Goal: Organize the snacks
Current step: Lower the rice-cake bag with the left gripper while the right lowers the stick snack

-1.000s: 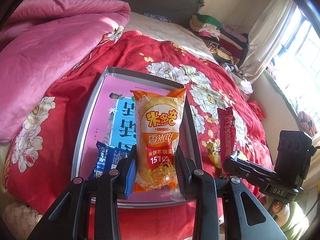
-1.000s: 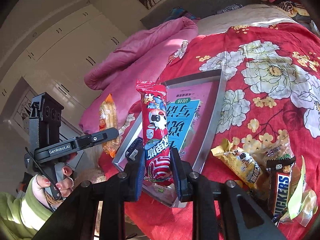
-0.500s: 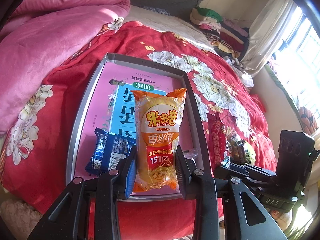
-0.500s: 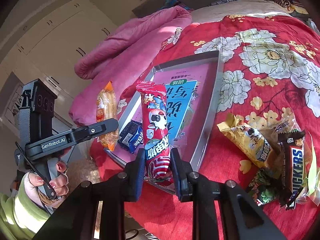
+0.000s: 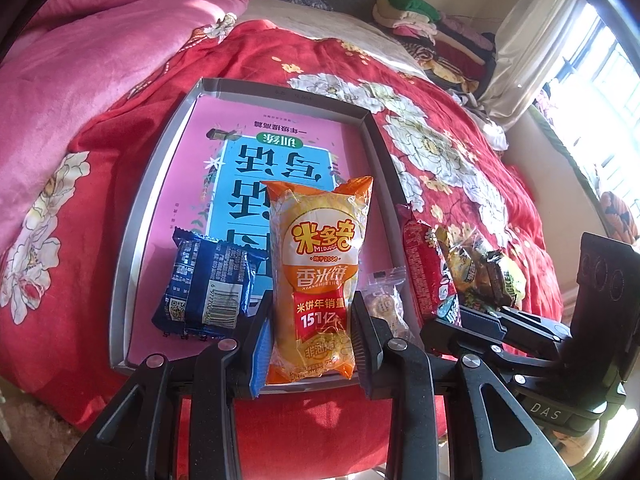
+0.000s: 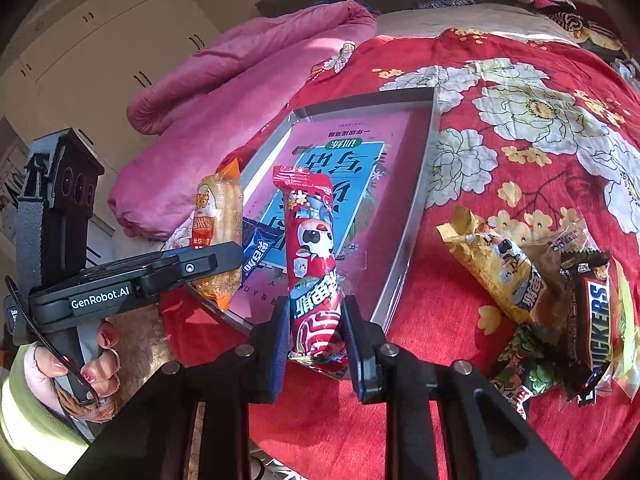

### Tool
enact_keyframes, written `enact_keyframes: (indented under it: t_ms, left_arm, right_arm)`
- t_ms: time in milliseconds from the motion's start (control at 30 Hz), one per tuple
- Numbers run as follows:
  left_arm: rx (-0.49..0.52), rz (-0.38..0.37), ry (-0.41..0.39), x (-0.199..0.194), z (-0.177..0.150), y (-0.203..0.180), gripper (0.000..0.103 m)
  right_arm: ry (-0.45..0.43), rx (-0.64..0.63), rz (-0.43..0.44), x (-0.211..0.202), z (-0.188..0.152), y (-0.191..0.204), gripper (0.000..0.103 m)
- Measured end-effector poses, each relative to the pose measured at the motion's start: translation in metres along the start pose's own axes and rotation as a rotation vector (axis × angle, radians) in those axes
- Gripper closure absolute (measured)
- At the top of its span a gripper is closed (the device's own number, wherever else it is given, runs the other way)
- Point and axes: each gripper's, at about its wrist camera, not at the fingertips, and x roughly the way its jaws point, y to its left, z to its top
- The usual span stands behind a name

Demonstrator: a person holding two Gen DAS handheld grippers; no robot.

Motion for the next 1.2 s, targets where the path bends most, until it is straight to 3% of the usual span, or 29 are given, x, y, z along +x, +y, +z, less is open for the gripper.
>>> enact_keyframes:
  t_ms: [333,1200]
  left_arm:
    - [0.016,0.008,0.033,0.010,-0.004,0.000,0.067]
    - [-0.007,0.008,0.055,0.018,-0.004,0.011,0.067]
  right_arm:
    - [0.025,-0.004,-0.045,0.010,-0.002,0.004,0.074]
    - [0.003,-0.044,0.013,0.041,0.007,0.011,0.072]
